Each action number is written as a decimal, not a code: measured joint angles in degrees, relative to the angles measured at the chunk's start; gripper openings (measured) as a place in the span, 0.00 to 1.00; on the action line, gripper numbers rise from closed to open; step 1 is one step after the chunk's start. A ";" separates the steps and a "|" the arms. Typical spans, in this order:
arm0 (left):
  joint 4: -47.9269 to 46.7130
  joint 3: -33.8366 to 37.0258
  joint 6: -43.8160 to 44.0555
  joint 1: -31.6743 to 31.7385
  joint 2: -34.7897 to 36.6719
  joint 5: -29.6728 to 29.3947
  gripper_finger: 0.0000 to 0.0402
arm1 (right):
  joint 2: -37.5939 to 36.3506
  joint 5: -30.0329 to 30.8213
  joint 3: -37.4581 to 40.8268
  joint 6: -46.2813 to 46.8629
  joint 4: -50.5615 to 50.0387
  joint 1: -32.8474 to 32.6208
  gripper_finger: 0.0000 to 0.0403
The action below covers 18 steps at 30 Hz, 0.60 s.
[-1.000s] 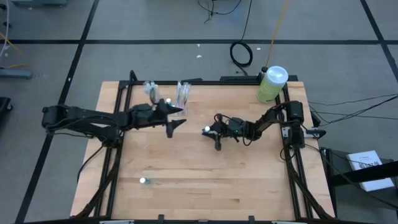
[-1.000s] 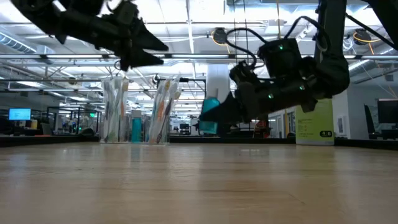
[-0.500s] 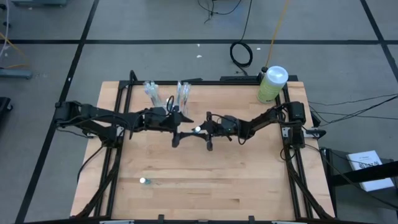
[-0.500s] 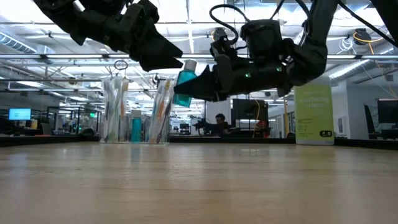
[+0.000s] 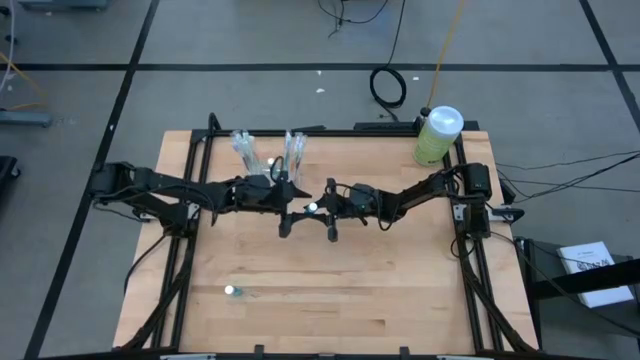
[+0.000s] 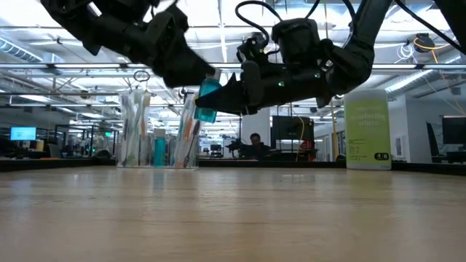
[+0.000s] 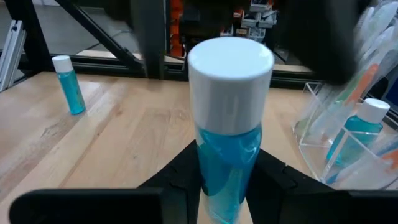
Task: Pick & Place toothbrushing station
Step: Put the blue mouthwash into the transparent organizer
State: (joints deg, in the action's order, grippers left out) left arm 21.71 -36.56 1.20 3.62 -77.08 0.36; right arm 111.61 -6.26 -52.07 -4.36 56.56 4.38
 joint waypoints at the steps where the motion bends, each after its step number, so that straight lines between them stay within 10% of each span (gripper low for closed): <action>1: -0.13 0.01 0.33 0.00 -0.54 -0.01 0.66 | 0.00 0.00 0.00 0.00 0.12 0.00 0.21; 18: 3.14 0.02 2.19 0.11 -2.91 2.62 0.42 | 0.02 0.00 0.02 -1.29 -1.88 0.00 0.22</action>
State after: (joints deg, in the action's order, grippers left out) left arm 24.85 -36.53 3.40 3.73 -79.99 2.98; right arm 111.63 -6.26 -52.05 -5.65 54.69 4.38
